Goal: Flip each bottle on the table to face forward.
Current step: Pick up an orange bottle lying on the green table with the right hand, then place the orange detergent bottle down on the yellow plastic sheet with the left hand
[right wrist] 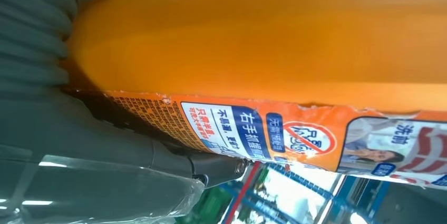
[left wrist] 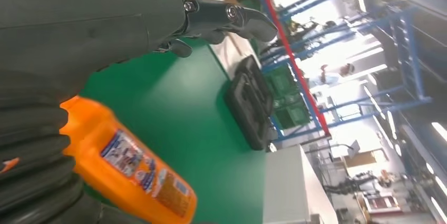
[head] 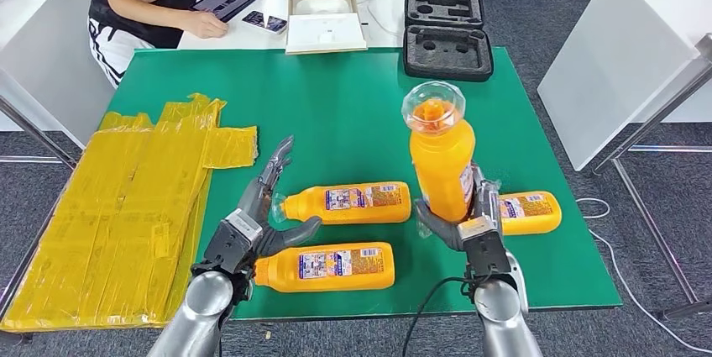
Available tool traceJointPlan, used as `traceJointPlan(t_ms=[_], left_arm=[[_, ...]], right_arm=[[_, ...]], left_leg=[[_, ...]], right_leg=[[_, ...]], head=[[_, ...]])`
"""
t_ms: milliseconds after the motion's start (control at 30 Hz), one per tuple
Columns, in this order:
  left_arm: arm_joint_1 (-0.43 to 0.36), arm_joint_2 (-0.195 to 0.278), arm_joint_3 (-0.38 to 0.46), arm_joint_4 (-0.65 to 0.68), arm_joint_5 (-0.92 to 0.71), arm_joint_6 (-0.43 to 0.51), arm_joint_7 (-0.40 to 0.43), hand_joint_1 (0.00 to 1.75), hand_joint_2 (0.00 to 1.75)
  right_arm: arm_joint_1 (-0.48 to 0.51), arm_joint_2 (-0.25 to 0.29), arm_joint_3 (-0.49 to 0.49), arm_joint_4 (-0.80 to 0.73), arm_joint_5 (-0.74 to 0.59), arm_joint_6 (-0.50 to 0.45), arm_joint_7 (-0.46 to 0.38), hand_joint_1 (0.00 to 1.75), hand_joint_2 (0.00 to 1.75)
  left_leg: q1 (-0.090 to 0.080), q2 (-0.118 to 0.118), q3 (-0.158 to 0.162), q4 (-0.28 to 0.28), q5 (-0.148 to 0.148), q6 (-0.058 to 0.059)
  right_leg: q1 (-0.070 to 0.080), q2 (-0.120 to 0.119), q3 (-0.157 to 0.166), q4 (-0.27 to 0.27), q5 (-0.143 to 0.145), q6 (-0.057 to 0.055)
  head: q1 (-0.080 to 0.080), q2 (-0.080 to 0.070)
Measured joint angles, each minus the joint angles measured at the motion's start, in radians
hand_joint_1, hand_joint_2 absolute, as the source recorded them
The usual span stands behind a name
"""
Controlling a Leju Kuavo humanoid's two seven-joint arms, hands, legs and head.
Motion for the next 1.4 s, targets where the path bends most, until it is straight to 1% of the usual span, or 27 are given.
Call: traceJointPlan(t_ms=[300,367,433,567,633,700,900,1167,1267,1400], left_arm=[[-0.01,0.021,-0.022,-0.017,0.001,-0.003,0.002,0.0,1.75],[-0.014,0.024,-0.024,-0.017,0.011,-0.019,0.001,0.0,1.75],[-0.027,0.026,-0.029,-0.022,0.043,-0.067,0.008,0.0,1.75],[-0.084,0.033,-0.045,-0.041,0.129,-0.191,0.061,0.0,1.75],[-0.111,0.037,-0.051,-0.053,0.159,-0.23,0.079,0.0,1.75],[-0.131,0.041,-0.053,-0.064,0.177,-0.249,0.089,0.0,1.75],[-0.168,0.054,-0.068,-0.072,0.217,-0.256,0.101,0.0,1.75],[-0.18,0.06,-0.087,-0.073,0.263,-0.259,0.099,0.0,1.75],[-0.181,0.063,-0.093,-0.074,0.27,-0.258,0.1,0.0,1.75],[-0.18,0.066,-0.096,-0.074,0.271,-0.258,0.1,0.0,1.75]], right_arm=[[-0.021,0.002,0.041,0.035,-0.008,-0.009,-0.002,1.75,1.75],[-0.023,0.002,0.047,0.04,-0.017,-0.004,-0.008,1.75,1.75],[-0.035,0.002,0.059,0.05,-0.041,0.014,-0.029,1.75,1.75],[-0.089,0.005,0.111,0.093,-0.105,0.059,-0.094,1.75,1.75],[-0.12,0.006,0.141,0.109,-0.12,0.069,-0.106,1.75,1.75],[-0.143,0.007,0.167,0.119,-0.125,0.07,-0.106,1.75,1.75],[-0.178,0.007,0.232,0.145,-0.112,0.087,-0.093,1.75,1.75],[-0.232,0.0,0.339,0.217,-0.073,0.217,-0.079,1.75,1.75],[-0.25,-0.007,0.355,0.244,-0.083,0.248,-0.072,1.75,1.75],[-0.262,-0.013,0.366,0.266,-0.088,0.257,-0.07,1.75,1.75]], left_leg=[[0.0,0.0,-0.002,0.0,-0.001,0.0],[0.0,0.0,-0.002,0.0,-0.001,0.0],[0.0,0.0,-0.002,0.0,0.0,0.0],[0.0,0.0,-0.002,0.0,0.001,-0.001],[0.0,0.0,-0.001,0.0,0.002,-0.001],[0.0,0.0,-0.001,0.0,0.002,0.0],[0.0,0.0,-0.002,0.0,0.002,0.0],[0.0,-0.001,-0.002,0.0,0.002,0.0],[0.0,-0.001,-0.002,0.0,0.002,0.0],[0.0,-0.001,-0.002,0.0,0.002,0.0]], right_leg=[[0.0,-0.001,-0.001,0.0,0.0,0.0],[0.0,-0.001,-0.001,0.0,0.0,0.0],[0.0,-0.001,-0.001,0.0,0.0,0.0],[0.0,-0.001,-0.001,0.0,0.0,0.0],[0.0,-0.001,-0.001,0.0,0.001,0.0],[0.0,-0.001,-0.001,0.001,0.001,0.0],[0.0,-0.001,-0.001,0.001,0.001,0.0],[0.0,-0.001,-0.002,0.001,0.0,0.0],[0.0,-0.001,-0.002,0.001,0.0,0.0],[0.0,-0.001,-0.002,0.001,0.001,0.0]], head=[[0.0,0.0],[0.0,0.0],[0.0,0.0],[0.0,0.0],[0.0,0.0],[0.0,0.0],[0.0,0.0],[0.0,0.0],[0.0,0.0],[0.0,0.0]])
